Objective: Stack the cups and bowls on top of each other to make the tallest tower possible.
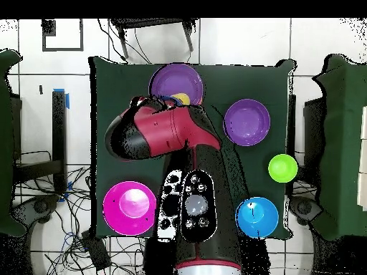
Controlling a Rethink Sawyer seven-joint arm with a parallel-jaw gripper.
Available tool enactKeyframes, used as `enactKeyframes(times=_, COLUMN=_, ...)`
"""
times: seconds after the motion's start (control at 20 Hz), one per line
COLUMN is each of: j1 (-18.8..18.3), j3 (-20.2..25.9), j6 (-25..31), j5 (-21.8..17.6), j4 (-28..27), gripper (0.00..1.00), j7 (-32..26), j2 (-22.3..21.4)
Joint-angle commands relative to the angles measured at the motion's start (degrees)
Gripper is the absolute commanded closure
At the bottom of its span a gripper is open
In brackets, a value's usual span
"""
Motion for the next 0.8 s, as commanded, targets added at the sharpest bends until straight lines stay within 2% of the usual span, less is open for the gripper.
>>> enactKeyframes(times=0.05, j1=-2.1, j3=7.0, j6=9.7, j5=-2.5, j4=4.0, gripper=0.00, j7=-13.0, j2=-1.6)
enactKeyframes(times=0.5, j1=-5.5, j3=11.2, j6=8.0, j5=-4.0, j4=2.7, gripper=0.00, j7=-14.7, j2=0.2)
enactKeyframes(times=0.55, j1=-6.0, j3=12.0, j6=7.8, j5=-4.6, j4=2.8, gripper=1.00, j7=-14.4, j2=0.2)
enactKeyframes(times=0.8, j1=-6.3, j3=12.4, j6=7.5, j5=-5.2, j4=1.8, gripper=1.00, j7=-13.6, j2=1.7)
